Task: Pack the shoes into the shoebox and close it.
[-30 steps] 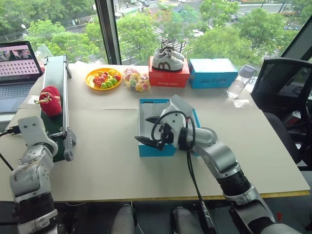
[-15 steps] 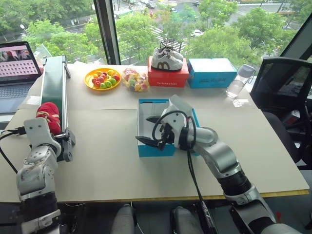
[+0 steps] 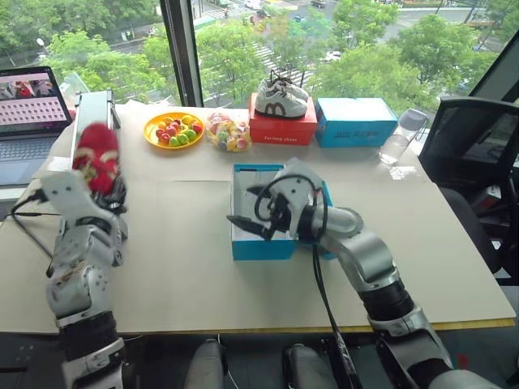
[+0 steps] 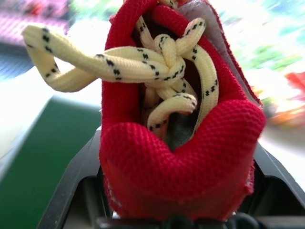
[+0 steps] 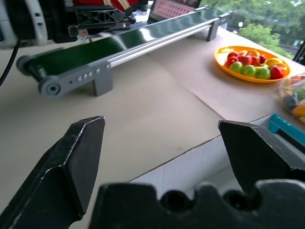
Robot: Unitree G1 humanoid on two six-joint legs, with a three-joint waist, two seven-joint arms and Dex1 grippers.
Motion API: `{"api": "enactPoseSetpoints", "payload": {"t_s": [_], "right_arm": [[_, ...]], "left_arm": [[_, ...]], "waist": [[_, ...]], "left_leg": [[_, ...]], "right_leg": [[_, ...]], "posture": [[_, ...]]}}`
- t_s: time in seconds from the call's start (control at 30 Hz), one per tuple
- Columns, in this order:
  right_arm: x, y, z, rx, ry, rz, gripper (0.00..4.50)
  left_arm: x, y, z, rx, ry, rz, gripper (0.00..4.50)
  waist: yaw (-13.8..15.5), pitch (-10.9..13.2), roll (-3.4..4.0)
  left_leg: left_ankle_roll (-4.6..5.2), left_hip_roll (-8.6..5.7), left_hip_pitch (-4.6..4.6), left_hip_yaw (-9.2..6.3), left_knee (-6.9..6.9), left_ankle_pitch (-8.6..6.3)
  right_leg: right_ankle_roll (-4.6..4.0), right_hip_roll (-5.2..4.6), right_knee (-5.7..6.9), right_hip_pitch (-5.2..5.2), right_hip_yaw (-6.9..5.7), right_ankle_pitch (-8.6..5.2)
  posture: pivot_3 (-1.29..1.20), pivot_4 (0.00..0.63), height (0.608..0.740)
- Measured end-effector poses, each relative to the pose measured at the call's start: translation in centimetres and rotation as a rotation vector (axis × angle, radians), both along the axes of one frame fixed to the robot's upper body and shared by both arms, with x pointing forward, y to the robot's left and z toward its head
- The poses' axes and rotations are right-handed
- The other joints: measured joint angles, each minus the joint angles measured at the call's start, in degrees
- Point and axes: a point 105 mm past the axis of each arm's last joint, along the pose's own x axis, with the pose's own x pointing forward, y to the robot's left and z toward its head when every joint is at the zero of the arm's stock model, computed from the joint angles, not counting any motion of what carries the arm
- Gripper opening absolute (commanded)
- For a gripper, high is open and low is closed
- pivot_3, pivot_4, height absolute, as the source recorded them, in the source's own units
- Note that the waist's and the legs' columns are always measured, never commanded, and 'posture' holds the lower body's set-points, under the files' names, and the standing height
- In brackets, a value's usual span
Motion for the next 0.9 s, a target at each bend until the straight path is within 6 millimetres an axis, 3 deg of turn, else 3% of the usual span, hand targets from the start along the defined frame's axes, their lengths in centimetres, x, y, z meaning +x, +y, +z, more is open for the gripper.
{"api": "enactPoseSetpoints", "payload": {"t_s": [0.03,0.13,0.27,0.33,0.67,0.8,0.9], "right_arm": [[1.3,-0.5,2.3,0.211,0.116,-0.05,4.5],[2.2,-1.4,6.0,0.498,0.289,-0.045,4.5],[0.5,-0.3,5.5,0.604,0.542,0.097,4.5],[-0.3,0.1,5.6,0.592,0.578,0.142,4.5],[-0.8,0.6,5.0,0.563,0.618,0.112,4.5],[0.6,-1.2,4.2,0.575,0.636,0.051,4.5],[1.8,-3.6,3.9,0.606,0.637,-0.022,4.5]], "left_arm": [[0.1,-3.1,0.5,-0.013,-0.037,-0.11,2.51],[0.0,-8.8,-0.4,-0.038,-0.026,-0.327,2.51],[-0.3,-12.8,-1.7,-0.051,0.01,-0.464,2.51],[-0.5,-14.2,-1.8,-0.059,0.01,-0.507,2.51],[-0.7,-16.3,-1.6,-0.062,0.015,-0.584,2.51],[-0.5,-15.2,-1.6,-0.023,0.024,-0.564,2.51],[-0.4,-12.9,-1.6,0.009,0.029,-0.499,2.51]], "waist": [[-0.1,0.0,0.01],[-0.1,0.0,0.01],[-0.5,0.0,0.04],[-0.5,0.0,0.05],[-0.4,0.0,0.05],[-0.4,0.0,0.05],[-0.4,0.0,0.05]], "left_leg": [[0.02,-0.01,0.0,0.0,0.0,0.01],[0.31,-0.01,0.0,0.0,0.01,0.18],[0.49,-0.01,-0.12,-0.01,-0.03,0.26],[0.51,-0.01,-0.17,-0.04,0.02,0.26],[0.52,-0.01,-0.22,-0.11,0.1,0.27],[0.52,-0.01,-0.22,-0.12,0.11,0.27],[0.52,-0.01,-0.22,-0.12,0.08,0.27]], "right_leg": [[0.03,0.0,0.04,0.01,0.03,0.02],[0.03,0.0,0.04,0.01,0.01,0.02],[0.0,0.02,0.03,-0.11,0.02,0.01],[0.01,0.05,0.03,-0.13,0.02,0.01],[0.06,0.08,-0.02,-0.1,0.01,-0.01],[0.06,0.1,-0.02,-0.1,0.01,-0.01],[0.06,0.1,-0.04,-0.1,0.01,-0.01]], "posture": [[0.0,0.15,0.735],[0.0,0.15,0.735],[0.0,0.15,0.735],[0.0,0.15,0.735],[0.0,0.15,0.735],[0.0,0.15,0.735],[0.0,0.15,0.735]]}}
